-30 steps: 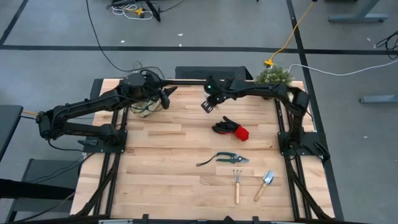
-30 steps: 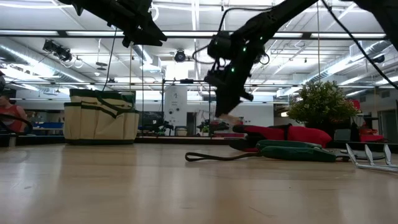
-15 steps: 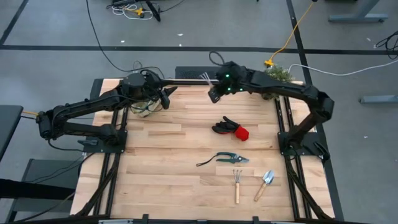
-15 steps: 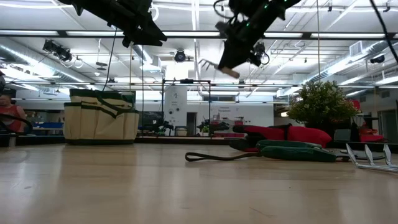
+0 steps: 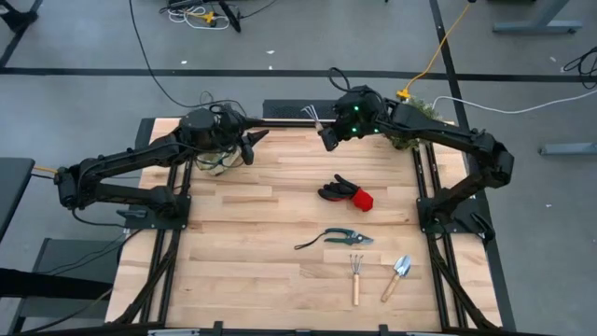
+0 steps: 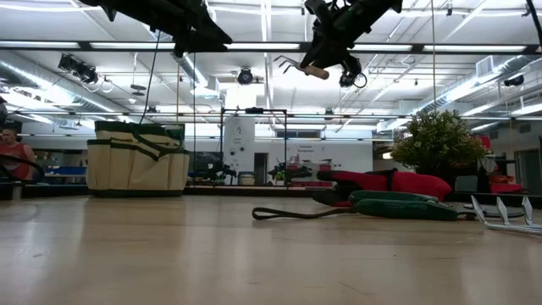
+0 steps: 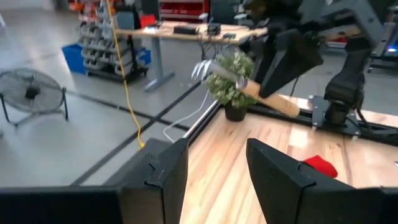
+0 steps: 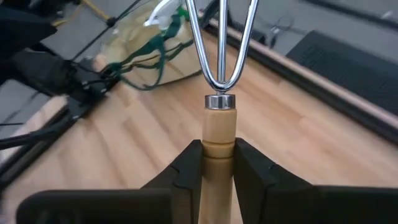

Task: Pick & Place Garden tools in Gardening bag
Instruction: Put the top brown hand rake into the gardening bag

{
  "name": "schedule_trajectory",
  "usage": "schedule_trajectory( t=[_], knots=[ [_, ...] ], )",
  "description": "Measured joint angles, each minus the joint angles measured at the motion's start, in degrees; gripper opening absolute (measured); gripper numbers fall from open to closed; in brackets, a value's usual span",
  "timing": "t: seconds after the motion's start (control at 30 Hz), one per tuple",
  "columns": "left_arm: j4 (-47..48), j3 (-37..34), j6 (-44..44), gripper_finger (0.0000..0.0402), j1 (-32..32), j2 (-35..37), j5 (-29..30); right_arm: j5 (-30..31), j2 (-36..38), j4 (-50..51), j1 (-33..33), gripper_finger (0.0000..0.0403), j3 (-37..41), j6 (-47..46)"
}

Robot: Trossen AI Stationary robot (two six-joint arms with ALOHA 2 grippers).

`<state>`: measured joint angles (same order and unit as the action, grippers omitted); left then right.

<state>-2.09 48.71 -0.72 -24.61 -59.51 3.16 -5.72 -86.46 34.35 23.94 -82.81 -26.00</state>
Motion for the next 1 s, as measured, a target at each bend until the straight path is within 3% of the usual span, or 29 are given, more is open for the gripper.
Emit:
schedule_trajectory(
  t=[0.7,0.9,1.0],
  knots=[
    [-4.4,0.0,-29.9,0.0172,10.9,0.0,0.0,-20.1,0.0,-1.9,1.9,0.0071,0.0,-15.8],
    [-4.3,0.0,-35.6,0.0172,13.1,0.0,2.1,-21.6,0.0,-5.4,3.2,0.0071,0.0,-20.2],
    [-4.4,0.0,-36.5,0.0172,13.6,0.0,4.2,-18.3,0.0,-6.6,3.7,0.0071,0.0,-21.8]
  ],
)
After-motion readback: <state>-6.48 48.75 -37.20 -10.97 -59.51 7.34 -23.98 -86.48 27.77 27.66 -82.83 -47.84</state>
